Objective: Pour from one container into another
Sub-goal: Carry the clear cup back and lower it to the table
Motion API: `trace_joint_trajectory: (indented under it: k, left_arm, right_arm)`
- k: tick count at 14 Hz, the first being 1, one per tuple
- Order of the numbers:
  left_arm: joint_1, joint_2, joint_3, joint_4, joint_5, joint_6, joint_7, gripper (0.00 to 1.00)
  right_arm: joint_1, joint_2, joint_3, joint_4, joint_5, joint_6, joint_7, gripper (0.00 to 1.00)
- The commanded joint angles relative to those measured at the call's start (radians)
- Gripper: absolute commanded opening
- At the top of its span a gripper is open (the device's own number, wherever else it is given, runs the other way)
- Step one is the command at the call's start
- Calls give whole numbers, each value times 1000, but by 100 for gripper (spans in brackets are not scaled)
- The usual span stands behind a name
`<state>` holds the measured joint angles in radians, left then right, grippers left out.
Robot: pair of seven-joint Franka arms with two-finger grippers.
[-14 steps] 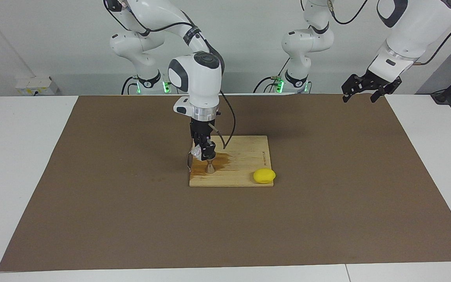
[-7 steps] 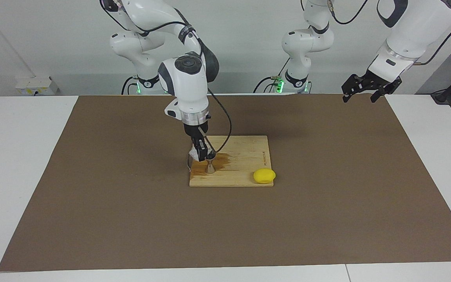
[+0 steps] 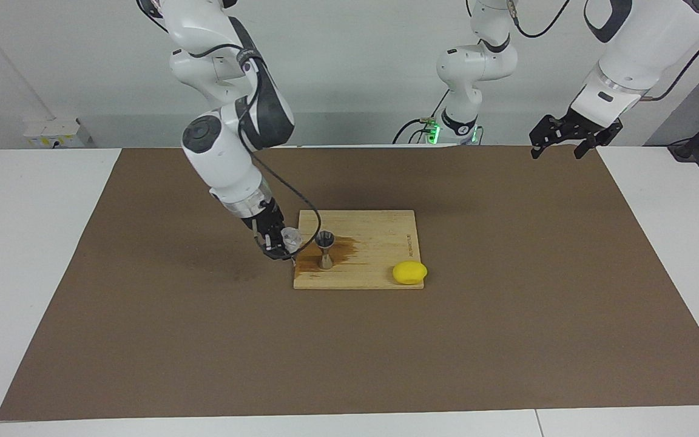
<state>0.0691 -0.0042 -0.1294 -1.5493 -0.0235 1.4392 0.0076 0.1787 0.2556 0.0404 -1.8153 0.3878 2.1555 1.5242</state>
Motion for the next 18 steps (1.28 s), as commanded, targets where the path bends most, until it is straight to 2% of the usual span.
trace_joint_trajectory:
  k: [1, 5, 8, 12, 18]
  left_arm:
    - [3, -23, 1, -23, -9, 1, 3, 100]
    - [3, -22, 1, -23, -9, 3, 3, 100]
    - [4, -22, 1, -23, -9, 1, 3, 100]
    - [3, -23, 1, -23, -9, 1, 3, 100]
    - [3, -22, 1, -23, -9, 1, 3, 100]
  right_arm:
    - [-114, -32, 13, -83, 155, -14, -120, 0]
    - [-261, -29, 13, -163, 325, -37, -332, 0]
    - [-346, -4, 13, -173, 341, -78, -435, 0]
    - [-470, 71, 13, -171, 385, -163, -646, 0]
    - [-501, 99, 12, -180, 405, -189, -730, 0]
